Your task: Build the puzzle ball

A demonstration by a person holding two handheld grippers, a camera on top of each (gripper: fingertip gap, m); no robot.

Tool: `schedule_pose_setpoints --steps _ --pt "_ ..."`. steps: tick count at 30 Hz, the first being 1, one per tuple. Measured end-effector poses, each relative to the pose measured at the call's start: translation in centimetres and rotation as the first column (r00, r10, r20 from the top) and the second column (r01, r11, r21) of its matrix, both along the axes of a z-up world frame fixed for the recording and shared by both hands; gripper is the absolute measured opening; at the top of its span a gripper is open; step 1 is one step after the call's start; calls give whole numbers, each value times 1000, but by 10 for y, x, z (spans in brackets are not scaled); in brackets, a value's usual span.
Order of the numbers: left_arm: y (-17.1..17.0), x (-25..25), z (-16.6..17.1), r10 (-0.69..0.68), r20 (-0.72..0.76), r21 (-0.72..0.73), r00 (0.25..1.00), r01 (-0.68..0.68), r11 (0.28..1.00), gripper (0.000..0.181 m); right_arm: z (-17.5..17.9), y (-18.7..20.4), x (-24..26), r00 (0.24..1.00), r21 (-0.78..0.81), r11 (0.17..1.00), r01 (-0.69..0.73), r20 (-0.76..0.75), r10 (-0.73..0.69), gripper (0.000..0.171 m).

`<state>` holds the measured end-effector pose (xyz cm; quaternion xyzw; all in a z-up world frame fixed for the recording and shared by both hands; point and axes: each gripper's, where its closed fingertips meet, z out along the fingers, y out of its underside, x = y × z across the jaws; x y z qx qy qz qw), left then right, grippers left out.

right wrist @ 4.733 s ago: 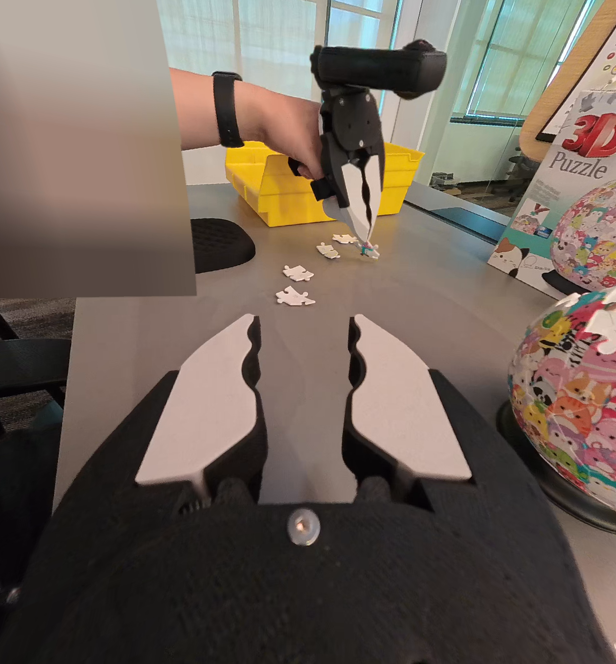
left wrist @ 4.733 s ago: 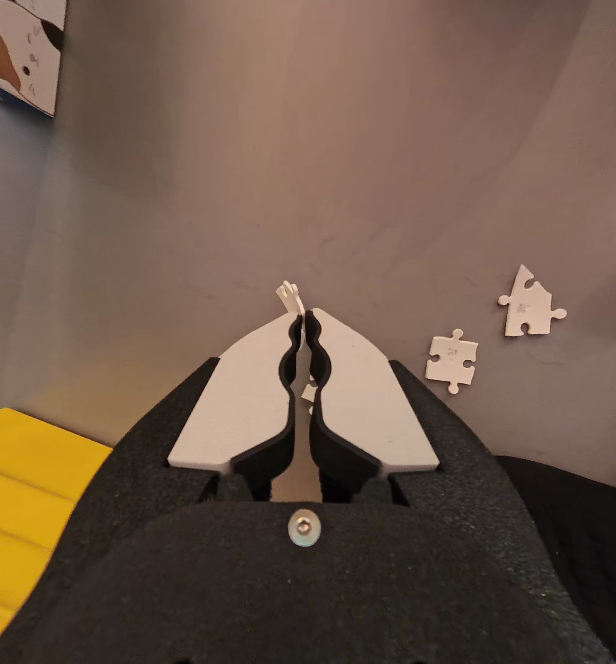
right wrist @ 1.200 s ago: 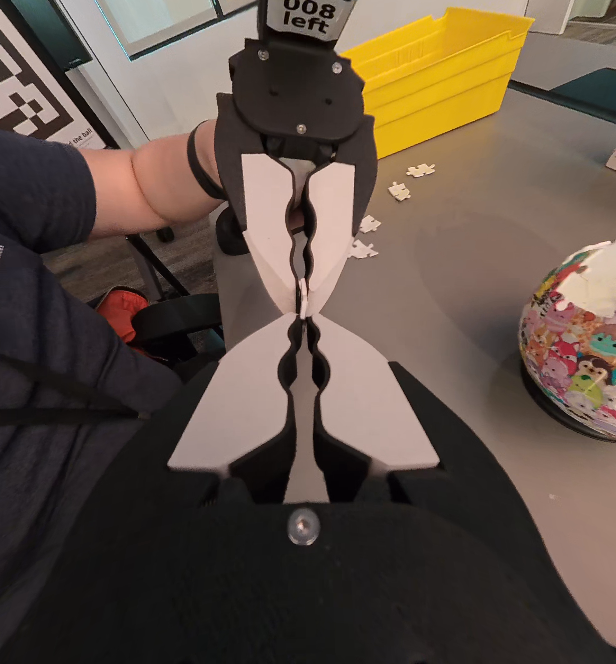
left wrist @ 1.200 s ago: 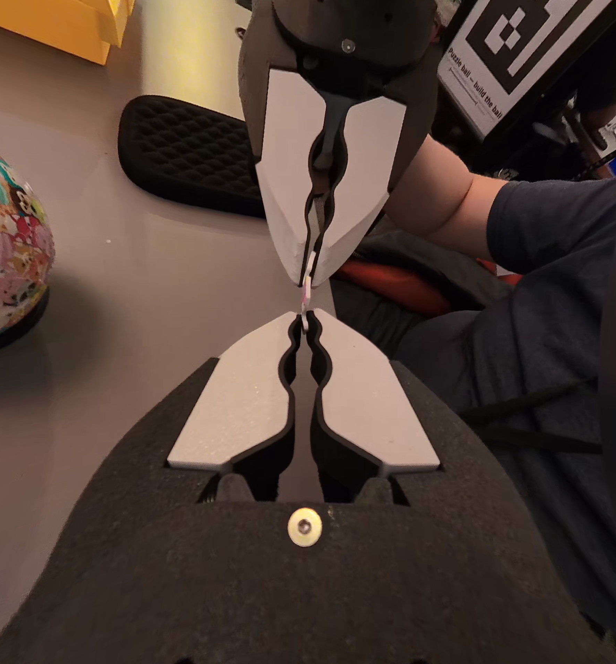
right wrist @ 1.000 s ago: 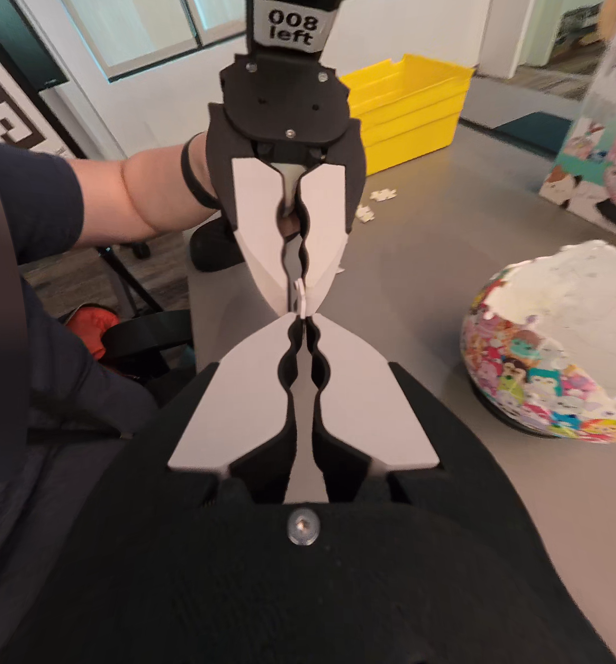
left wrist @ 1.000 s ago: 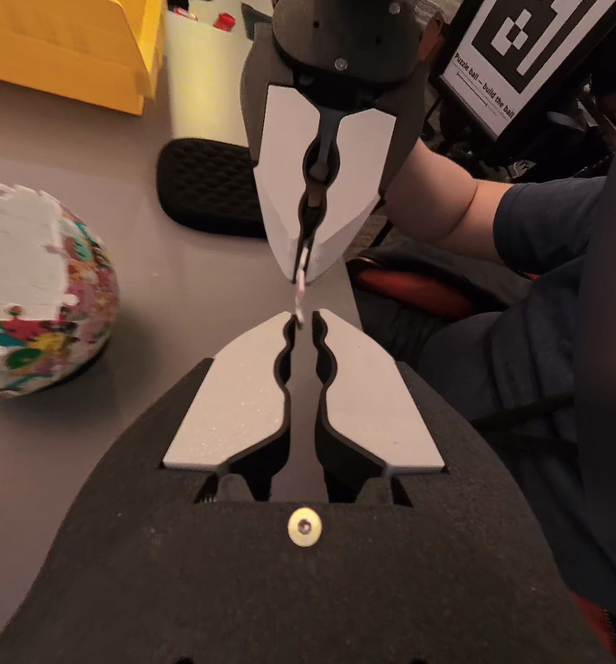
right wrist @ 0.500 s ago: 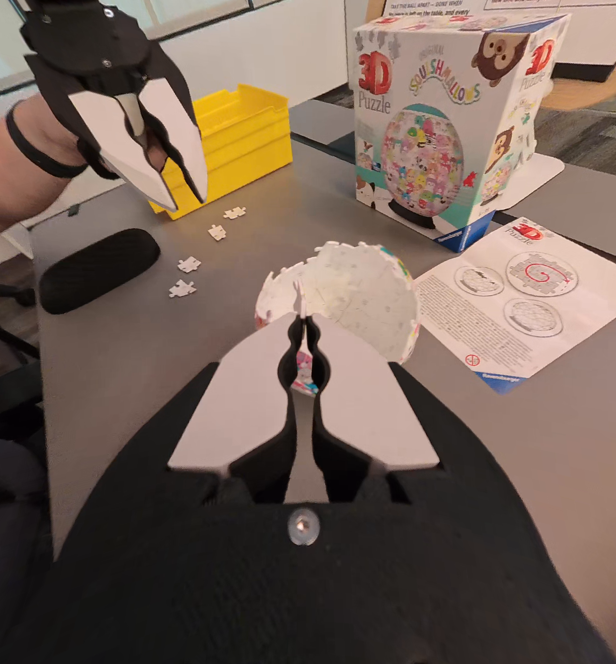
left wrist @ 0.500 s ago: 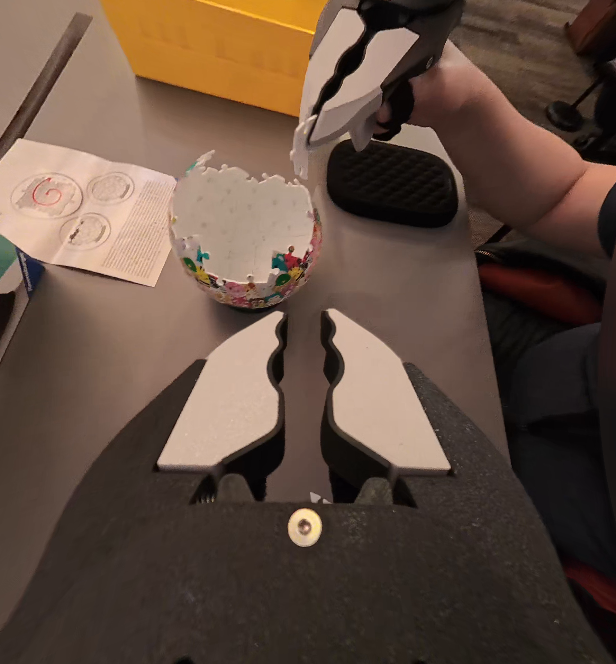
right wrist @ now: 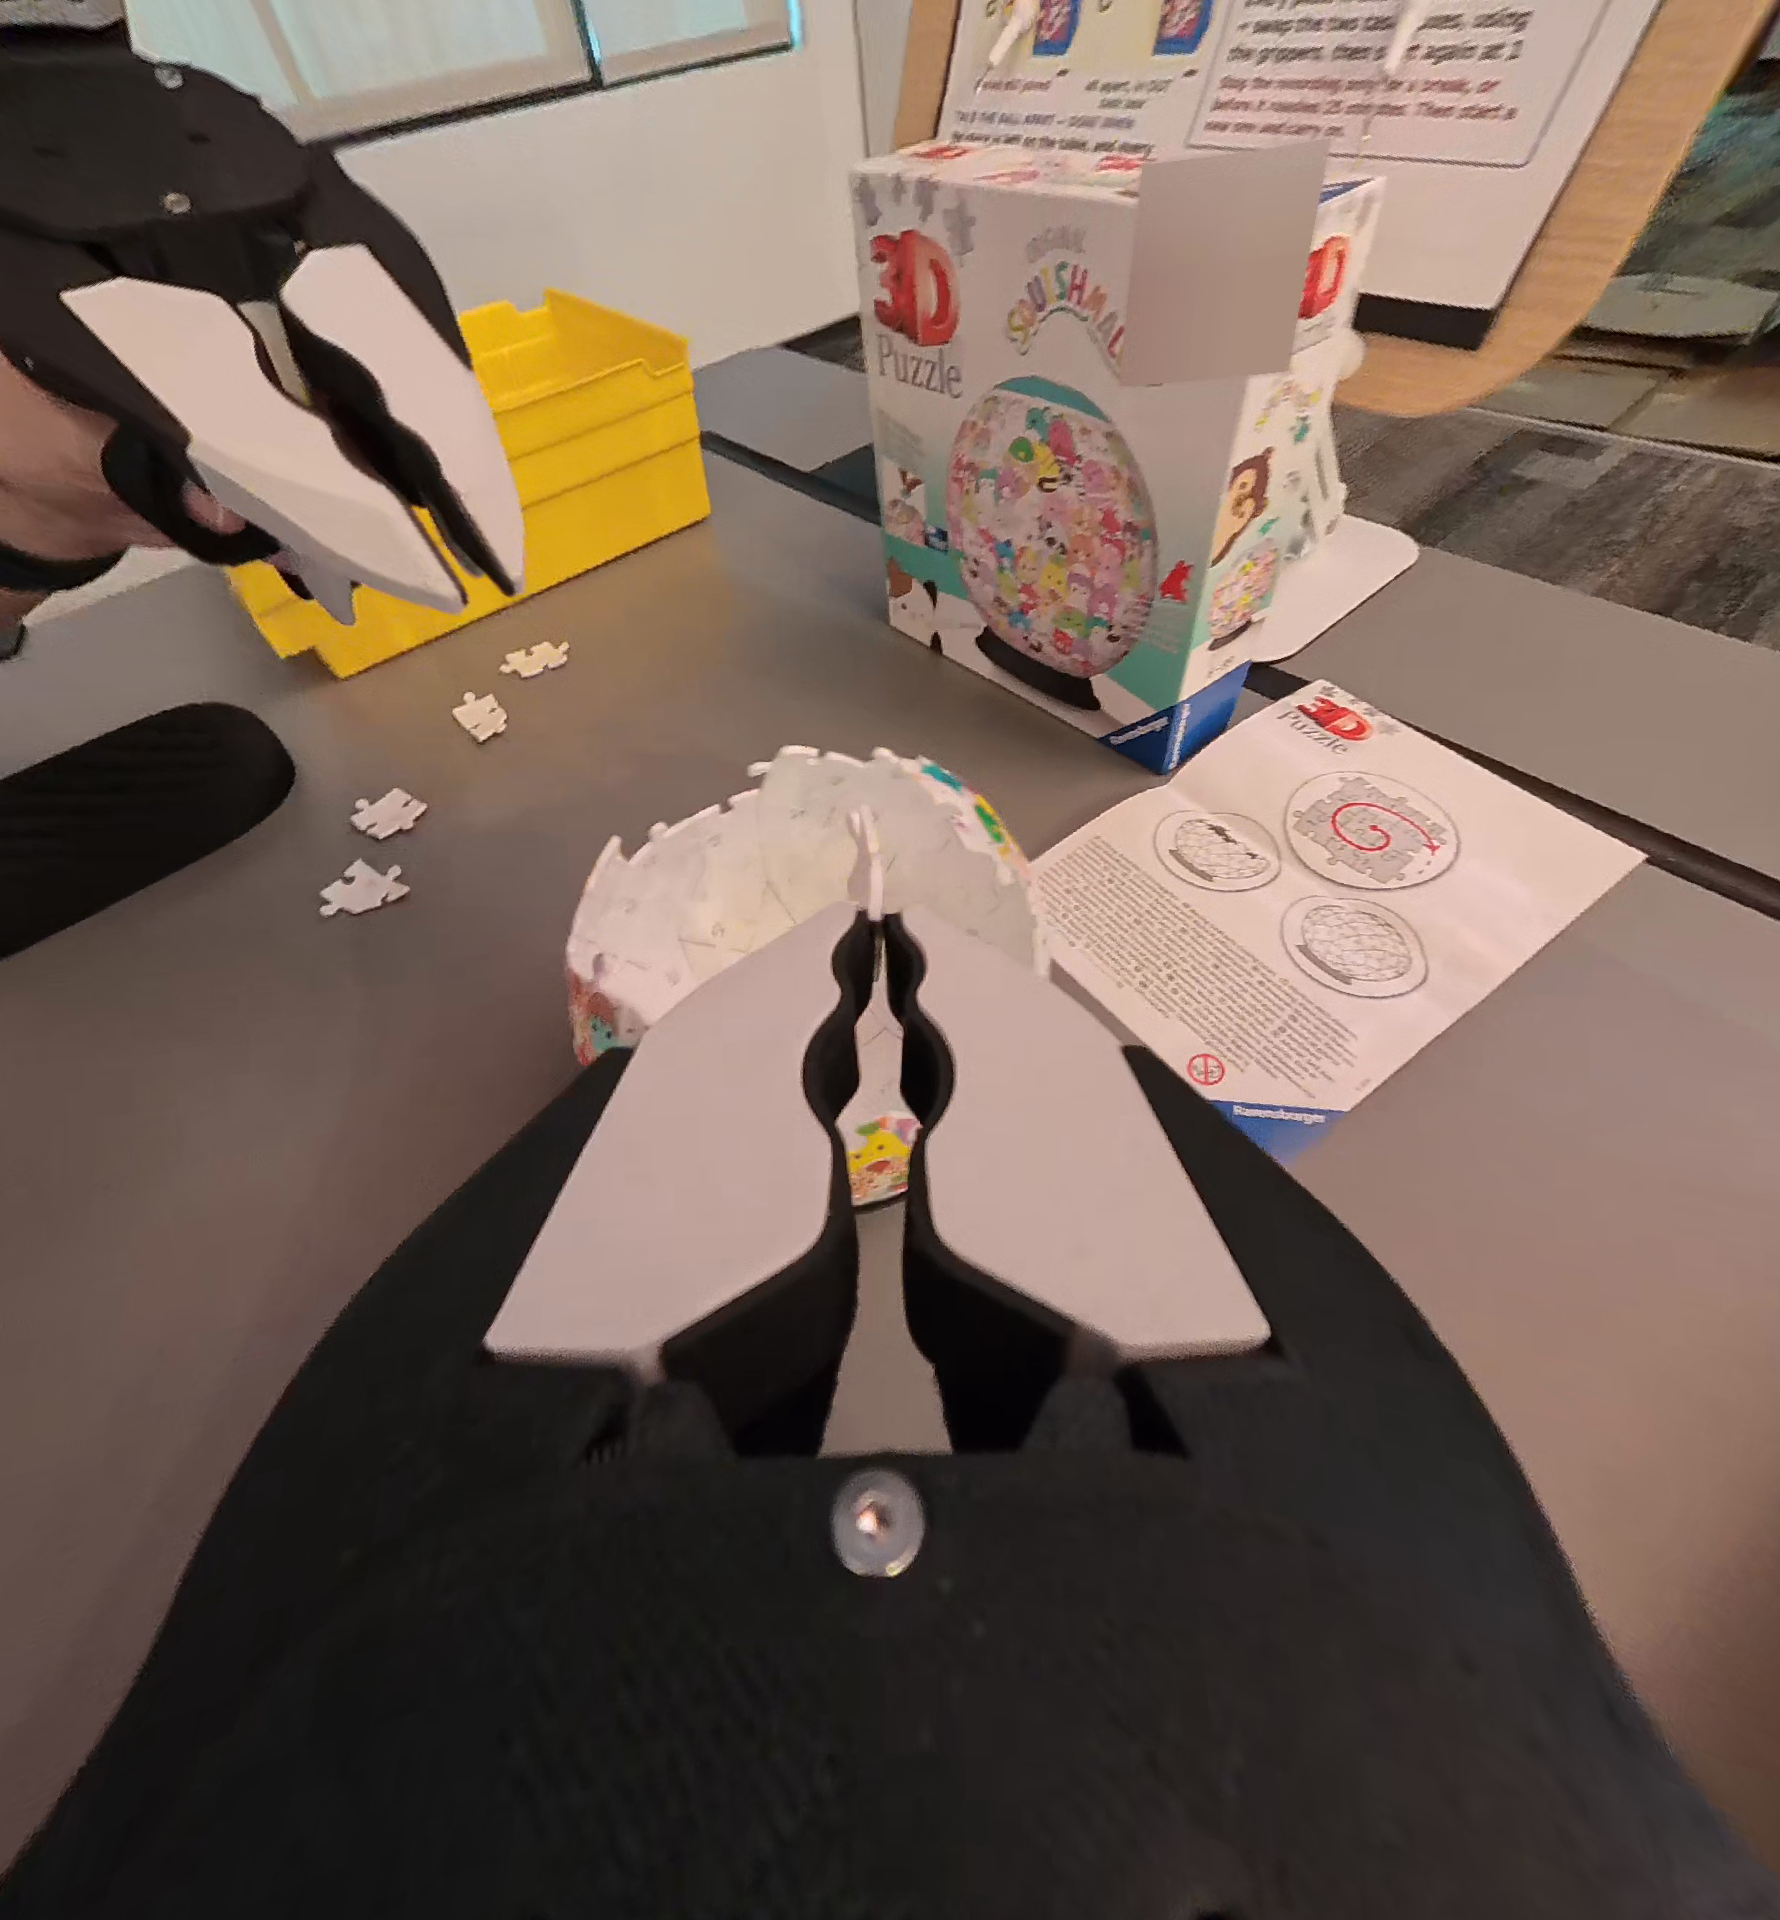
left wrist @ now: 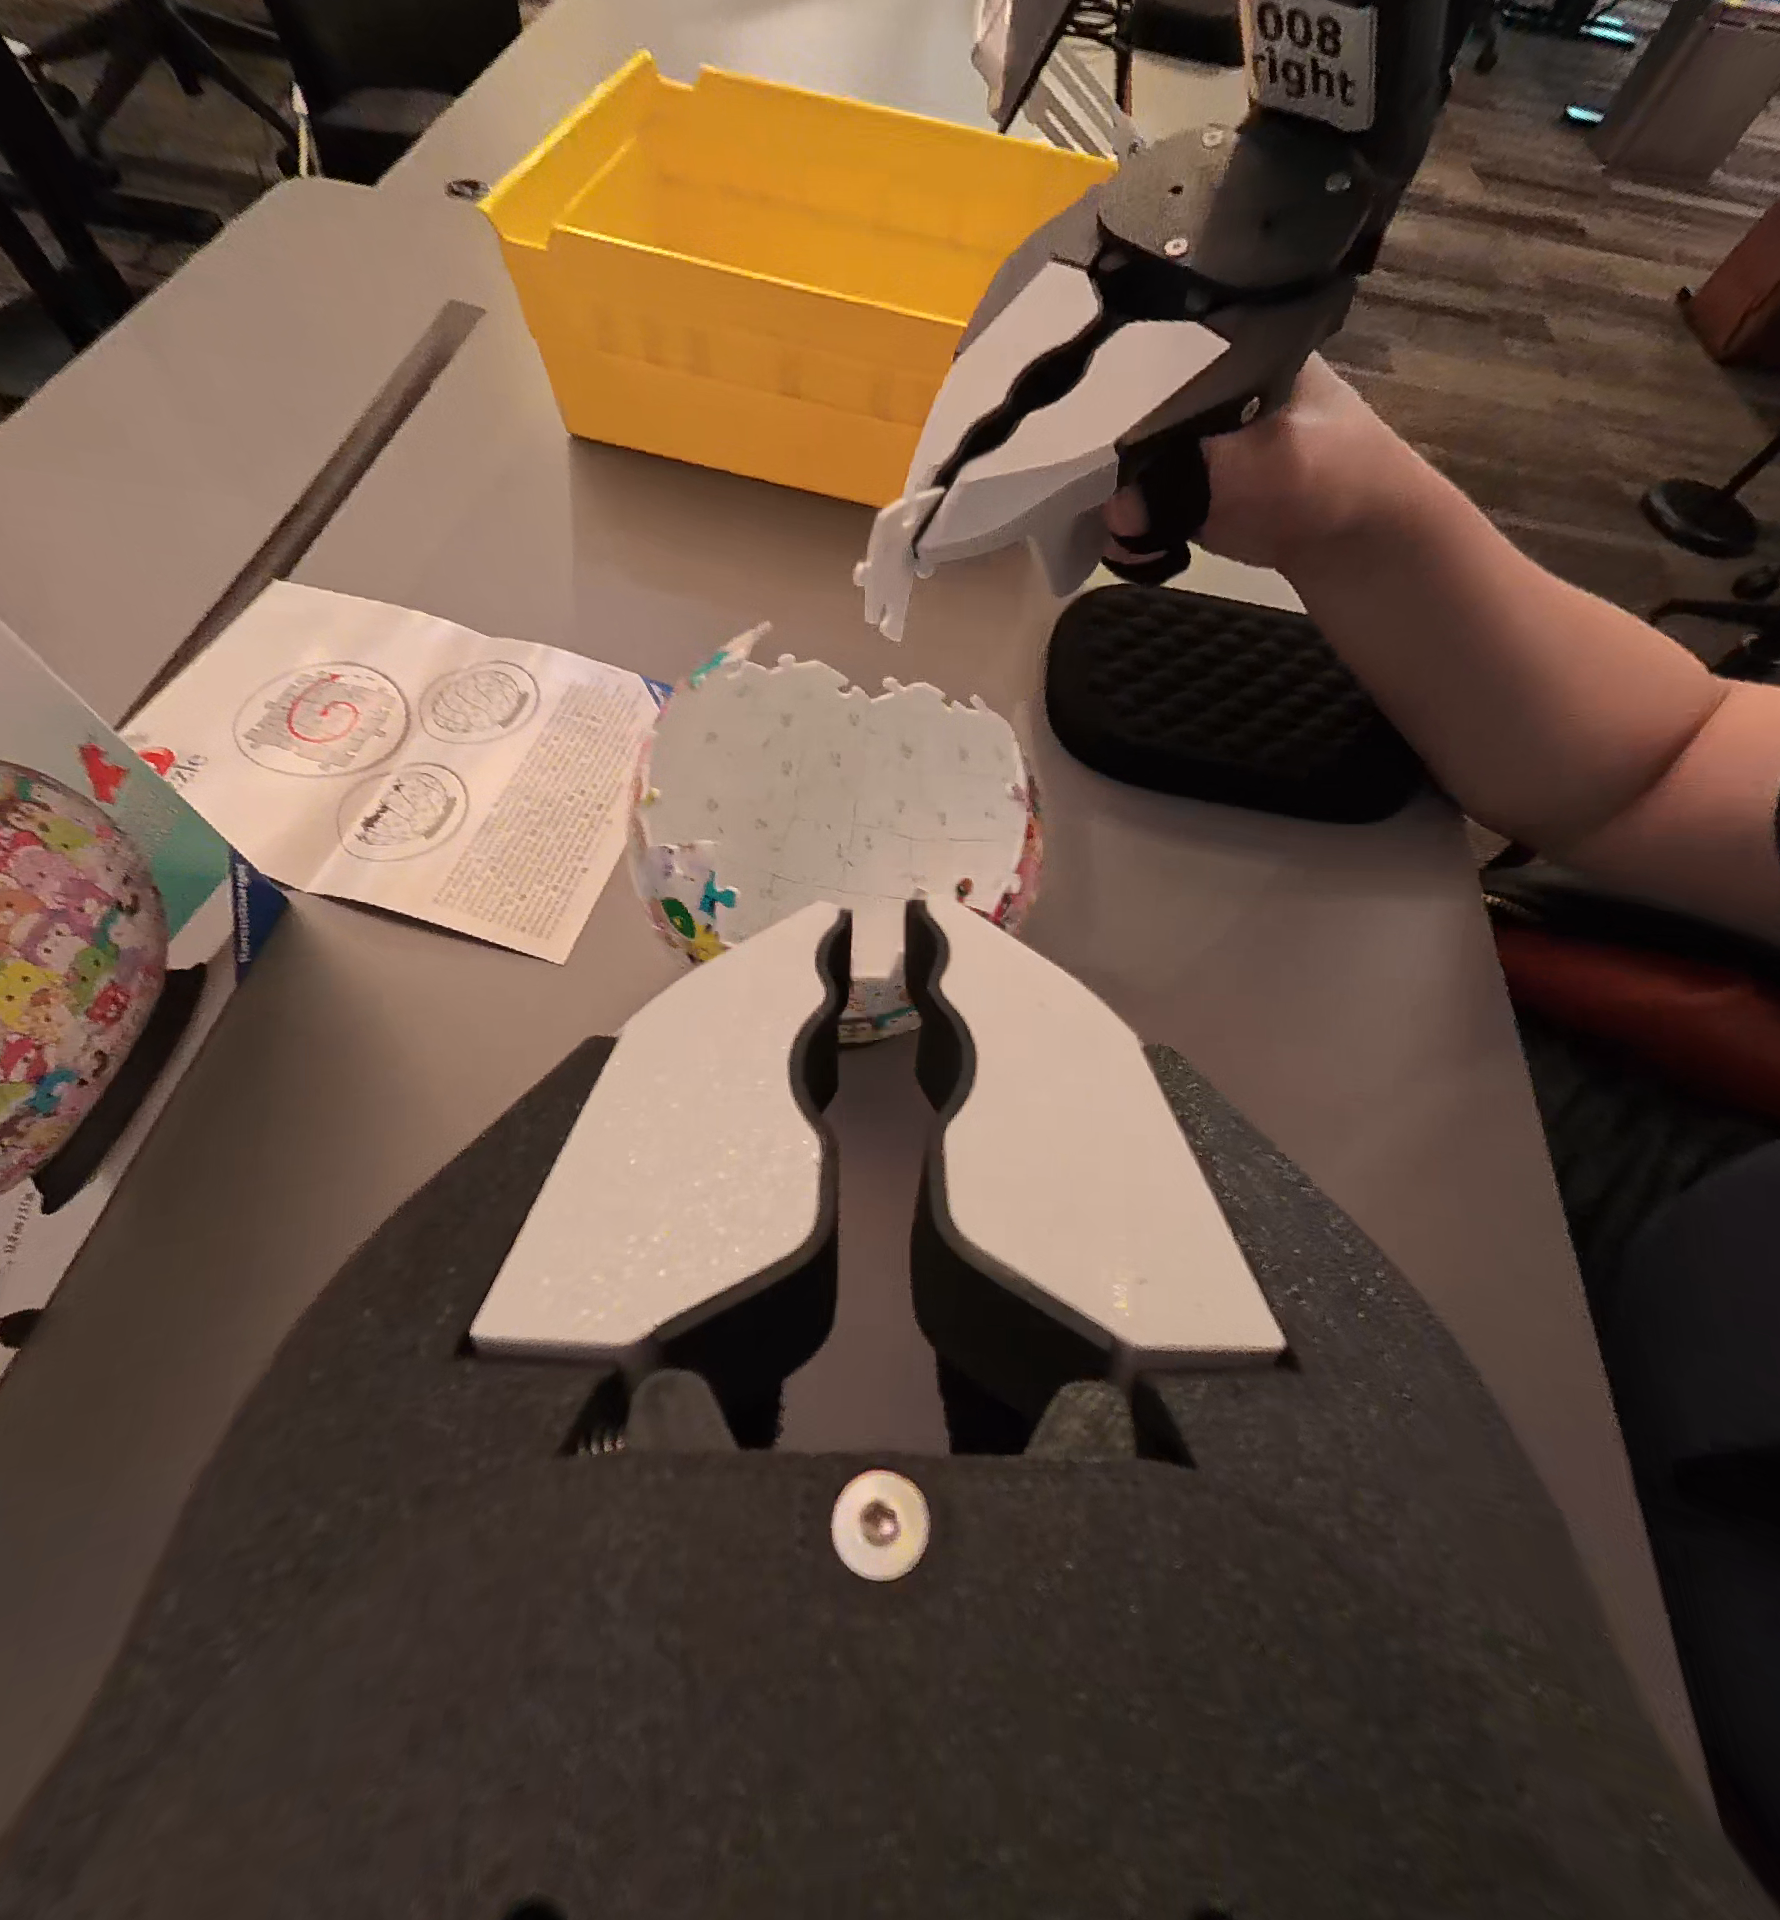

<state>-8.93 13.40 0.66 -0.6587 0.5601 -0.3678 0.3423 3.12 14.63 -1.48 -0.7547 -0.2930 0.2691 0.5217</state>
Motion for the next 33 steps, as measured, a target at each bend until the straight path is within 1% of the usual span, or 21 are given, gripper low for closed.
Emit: schedule_pose_setpoints --steps 6,10,14,16,20,22,25,28,33 --pt "12 5 5 10 22 40 1000 -11 999 8 -2 10 10 993 -7 996 84 -86 -84 3" --pt "19 15 3 8 20 35 1000 -9 999 8 -7 11 10 984 -31 996 86 -151 -90 3" --pt "27 33 -6 2 -14 32 1000 -1 999 8 -2 12 12 961 -37 996 81 -262 -88 3" --pt "34 44 -9 2 -41 57 999 1 998 9 -1 12 12 952 -38 996 78 -294 -86 3" --pt "42 68 -5 -19 -81 98 997 27 995 10 6 7 9 930 -12 999 45 -365 -47 3" --pt "44 78 -2 -26 -99 111 995 37 993 10 5 7 10 924 -15 999 49 -378 -51 3" --pt "44 87 -1 -32 -126 151 992 51 987 10 10 6 10 895 -4 1000 29 -445 -28 3" --pt "38 95 4 -56 -121 136 991 72 988 10 17 3 6 863 24 1000 -4 -506 16 3" --pt "27 101 5 -82 -139 141 987 101 985 10 24 -1 4 849 65 998 -6 -527 39 3"
